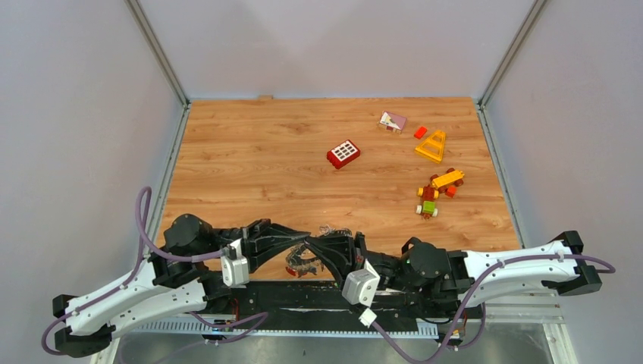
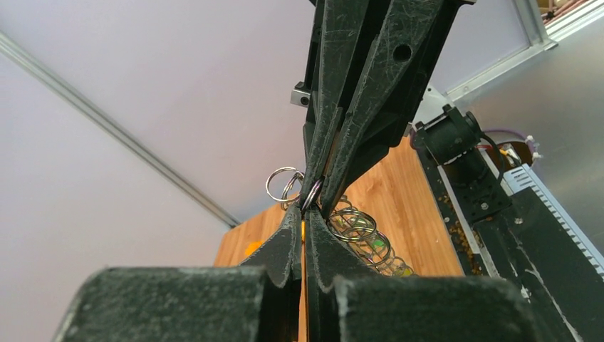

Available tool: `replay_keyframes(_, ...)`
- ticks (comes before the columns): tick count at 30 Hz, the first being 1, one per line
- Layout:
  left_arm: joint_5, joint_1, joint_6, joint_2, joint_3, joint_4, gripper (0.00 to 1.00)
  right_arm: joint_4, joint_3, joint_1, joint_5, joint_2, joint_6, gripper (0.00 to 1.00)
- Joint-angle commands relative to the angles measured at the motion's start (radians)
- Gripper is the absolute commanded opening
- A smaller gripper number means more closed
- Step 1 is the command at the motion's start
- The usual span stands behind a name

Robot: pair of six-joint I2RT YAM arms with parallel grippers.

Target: Remove the keys from the keyring

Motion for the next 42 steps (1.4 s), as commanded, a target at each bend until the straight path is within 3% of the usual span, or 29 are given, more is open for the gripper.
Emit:
replay_keyframes(1,0.170,-0.032,-0.014,0.031,0.047,0.021,0.00,-0.025,0.029,-0.024,0.162,0.062,-0.001,0.04)
replay_keyframes(10,0.048,-0.032,0.034,0.009,0.079,-0.091,0.00,-0.022,0.015,-0.024,0.144,0.044,-0.001,0.20)
replay_keyframes(16,-0.031,-0.033,0.042,0.009,0.095,-0.148,0.00,-0.033,0.005,-0.024,0.140,0.021,0.005,0.23)
replay_keyframes(29,-0.084,-0.032,0.068,0.030,0.132,-0.233,0.00,-0.057,0.008,-0.024,0.210,0.010,0.007,0.25)
replay_keyframes(37,-0.106,-0.033,0.052,0.028,0.131,-0.235,0.00,-0.015,0.004,-0.024,0.248,0.021,-0.013,0.15)
replay_keyframes(42,-0.119,-0.032,0.048,0.027,0.131,-0.237,0.00,-0.013,0.013,-0.024,0.294,0.047,-0.034,0.14)
